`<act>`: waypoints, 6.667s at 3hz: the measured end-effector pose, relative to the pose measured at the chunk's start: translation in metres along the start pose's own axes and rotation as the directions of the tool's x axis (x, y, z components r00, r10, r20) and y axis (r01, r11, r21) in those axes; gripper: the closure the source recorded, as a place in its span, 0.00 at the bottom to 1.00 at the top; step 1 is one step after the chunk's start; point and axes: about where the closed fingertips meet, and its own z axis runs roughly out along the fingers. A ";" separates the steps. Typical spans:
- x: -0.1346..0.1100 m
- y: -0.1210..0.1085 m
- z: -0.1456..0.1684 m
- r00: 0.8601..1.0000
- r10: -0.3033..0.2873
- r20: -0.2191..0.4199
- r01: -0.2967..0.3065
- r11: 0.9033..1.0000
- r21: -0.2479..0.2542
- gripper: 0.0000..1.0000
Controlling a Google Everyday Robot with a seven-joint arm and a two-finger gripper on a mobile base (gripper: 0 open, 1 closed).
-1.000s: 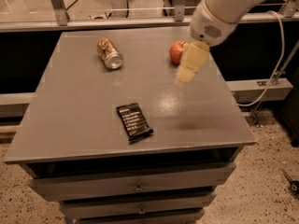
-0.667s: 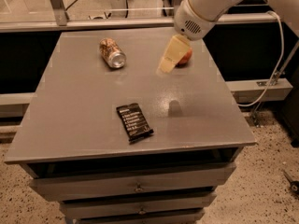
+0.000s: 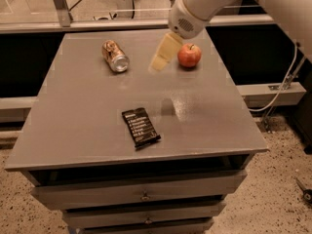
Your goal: Place orange can upright
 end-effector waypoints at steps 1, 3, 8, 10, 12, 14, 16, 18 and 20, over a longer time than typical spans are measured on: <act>-0.044 -0.020 0.039 0.998 0.027 0.054 -0.026 0.999 -0.021 0.00; -0.112 -0.046 0.122 0.988 0.156 0.018 -0.155 0.986 -0.063 0.00; -0.112 -0.062 0.218 0.834 0.489 -0.257 -0.450 0.871 0.196 0.49; -0.142 -0.072 0.176 0.902 0.414 -0.125 -0.374 0.892 0.254 0.95; -0.143 -0.025 0.110 0.945 0.288 0.155 -0.308 0.942 0.131 1.00; -0.145 0.012 0.095 0.829 0.249 0.501 -0.263 0.964 -0.045 1.00; -0.082 -0.038 0.057 0.621 0.272 0.735 -0.305 0.948 -0.093 1.00; -0.097 -0.025 0.043 0.597 0.191 0.779 -0.228 0.972 -0.063 1.00; -0.060 -0.001 0.040 0.610 0.185 0.770 -0.141 0.982 -0.124 1.00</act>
Offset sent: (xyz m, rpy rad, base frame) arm 0.1386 0.1580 -0.0167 0.1478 0.1240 -0.0936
